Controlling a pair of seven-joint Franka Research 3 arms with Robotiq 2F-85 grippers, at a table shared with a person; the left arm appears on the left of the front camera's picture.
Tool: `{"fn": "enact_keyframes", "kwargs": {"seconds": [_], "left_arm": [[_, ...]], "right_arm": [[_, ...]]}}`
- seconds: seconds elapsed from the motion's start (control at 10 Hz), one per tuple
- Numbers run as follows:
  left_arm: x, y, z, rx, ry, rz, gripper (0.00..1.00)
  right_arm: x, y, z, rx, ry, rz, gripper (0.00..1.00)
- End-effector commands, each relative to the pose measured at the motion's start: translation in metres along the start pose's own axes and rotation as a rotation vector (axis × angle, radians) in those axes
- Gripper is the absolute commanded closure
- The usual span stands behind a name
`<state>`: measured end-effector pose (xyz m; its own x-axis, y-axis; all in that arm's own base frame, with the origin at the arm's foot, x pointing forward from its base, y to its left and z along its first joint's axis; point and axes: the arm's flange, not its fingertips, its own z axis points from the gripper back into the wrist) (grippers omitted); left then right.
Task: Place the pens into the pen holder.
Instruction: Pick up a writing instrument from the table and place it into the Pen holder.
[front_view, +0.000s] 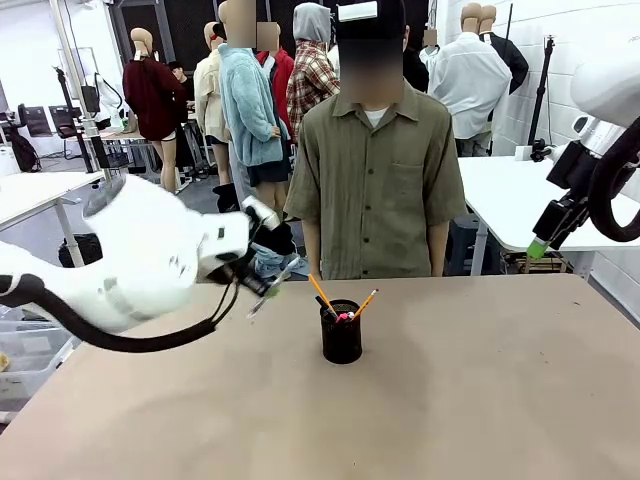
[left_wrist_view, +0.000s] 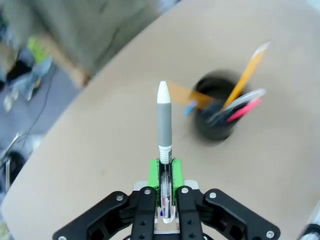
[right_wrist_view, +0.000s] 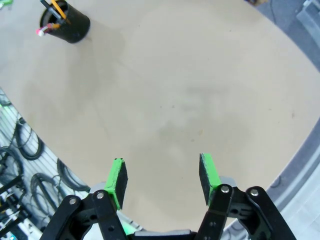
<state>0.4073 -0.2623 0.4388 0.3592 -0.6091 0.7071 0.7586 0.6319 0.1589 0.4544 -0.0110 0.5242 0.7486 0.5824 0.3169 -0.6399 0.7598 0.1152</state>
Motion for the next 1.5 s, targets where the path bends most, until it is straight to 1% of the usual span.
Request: {"fn": "enact_keyframes", "kwargs": {"seconds": [0.0,0.1,0.2,0.3,0.4,0.5,0.6,0.8,0.9,1.0,1.1,1.2,1.3,1.4], "left_arm": [[-0.087,0.061,0.01,-0.313,-0.226,-0.063,1.0],[-0.082,0.059,0.009,-0.337,-0.262,-0.078,1.0],[-0.077,0.059,0.007,-0.336,-0.257,-0.066,1.0],[-0.074,0.055,0.005,-0.38,-0.28,-0.079,1.0],[-0.07,0.058,-0.002,-0.463,-0.319,-0.088,1.0],[-0.065,0.057,-0.01,-0.507,-0.353,-0.071,1.0],[-0.06,0.059,-0.015,-0.523,-0.4,-0.075,1.0],[-0.056,0.063,-0.019,-0.504,-0.509,-0.102,1.0],[-0.054,0.065,-0.025,-0.491,-0.574,-0.099,1.0],[-0.051,0.064,-0.034,-0.473,-0.612,-0.081,1.0],[-0.047,0.054,-0.038,-0.498,-0.626,-0.056,1.0],[-0.045,0.051,-0.041,-0.495,-0.634,-0.034,1.0],[-0.038,0.051,-0.043,-0.459,-0.567,-0.012,1.0],[-0.041,0.059,-0.032,-0.502,-0.593,-0.042,1.0]], "right_arm": [[-0.001,0.001,-0.003,-0.011,-0.007,-0.01,0.28],[-0.001,0.001,-0.003,-0.011,-0.007,-0.01,0.28],[-0.001,0.001,-0.003,-0.011,-0.007,-0.01,0.28],[-0.001,0.001,-0.003,-0.011,-0.007,-0.01,0.28],[-0.001,0.001,-0.003,-0.011,-0.007,-0.01,0.28],[-0.001,0.001,-0.003,-0.011,-0.007,-0.01,0.28],[-0.001,0.001,-0.003,-0.011,-0.007,-0.01,0.28],[-0.001,0.001,-0.003,-0.011,-0.007,-0.01,0.28],[-0.001,0.001,-0.003,-0.011,-0.007,-0.01,0.28],[-0.001,0.001,-0.003,-0.011,-0.007,-0.01,0.28],[-0.001,0.001,-0.003,-0.011,-0.007,-0.01,0.28],[-0.001,0.001,-0.003,-0.011,-0.007,-0.01,0.28],[-0.001,0.001,-0.003,-0.011,-0.007,-0.01,0.28],[-0.001,0.001,-0.003,-0.011,-0.007,-0.01,0.28]]}}
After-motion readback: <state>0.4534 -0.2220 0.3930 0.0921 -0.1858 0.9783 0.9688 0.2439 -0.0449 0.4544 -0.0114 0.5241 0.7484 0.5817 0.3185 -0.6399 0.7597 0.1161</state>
